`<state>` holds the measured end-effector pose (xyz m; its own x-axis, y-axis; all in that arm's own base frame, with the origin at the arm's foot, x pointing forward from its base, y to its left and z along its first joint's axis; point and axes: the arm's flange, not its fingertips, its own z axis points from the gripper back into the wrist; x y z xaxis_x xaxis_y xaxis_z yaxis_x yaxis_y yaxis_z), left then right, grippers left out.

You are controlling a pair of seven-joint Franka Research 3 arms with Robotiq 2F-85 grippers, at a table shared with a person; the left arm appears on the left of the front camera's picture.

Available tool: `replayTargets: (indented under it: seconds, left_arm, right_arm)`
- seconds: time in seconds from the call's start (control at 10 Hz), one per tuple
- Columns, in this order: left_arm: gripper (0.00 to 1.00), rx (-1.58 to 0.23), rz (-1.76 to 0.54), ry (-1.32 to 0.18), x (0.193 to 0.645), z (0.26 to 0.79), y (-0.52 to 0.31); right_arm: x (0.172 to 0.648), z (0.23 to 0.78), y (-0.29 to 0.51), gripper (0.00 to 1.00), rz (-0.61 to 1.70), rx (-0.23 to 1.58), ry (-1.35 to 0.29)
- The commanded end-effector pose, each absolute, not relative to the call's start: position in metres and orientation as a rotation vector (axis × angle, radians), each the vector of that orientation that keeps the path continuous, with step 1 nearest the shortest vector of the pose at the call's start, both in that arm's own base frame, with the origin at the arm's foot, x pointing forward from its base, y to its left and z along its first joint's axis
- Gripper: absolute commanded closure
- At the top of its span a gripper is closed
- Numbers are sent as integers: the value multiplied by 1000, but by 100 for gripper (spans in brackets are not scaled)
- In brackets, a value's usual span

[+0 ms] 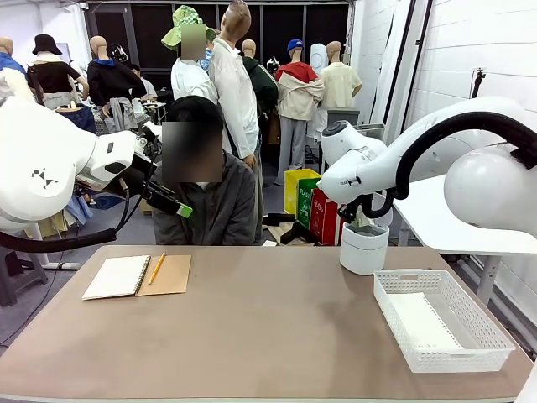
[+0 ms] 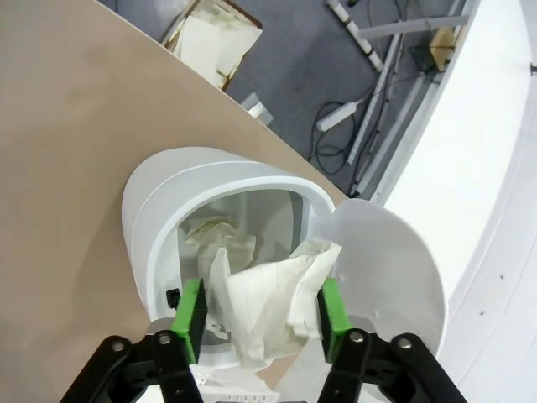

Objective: Sort the paper based on its condition.
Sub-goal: If a person hands you a paper, place it in the Organizing basket , and if it's crumpled, put it in the Trash can.

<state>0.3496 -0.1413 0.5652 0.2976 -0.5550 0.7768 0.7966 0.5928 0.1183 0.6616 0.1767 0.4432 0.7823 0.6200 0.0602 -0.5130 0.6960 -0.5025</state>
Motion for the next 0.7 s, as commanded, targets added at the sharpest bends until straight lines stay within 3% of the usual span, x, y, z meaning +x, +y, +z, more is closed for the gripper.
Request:
replayTargets:
  seconds: [0.0,0.6]
  left_arm:
    - [0,-326,-911,-877,350,564,-141]
    - [0,-326,-911,-877,350,564,-141]
  right_arm:
    - [661,446,178,0,607,-528,-280]
    - [654,461,187,0,614,-499,-265]
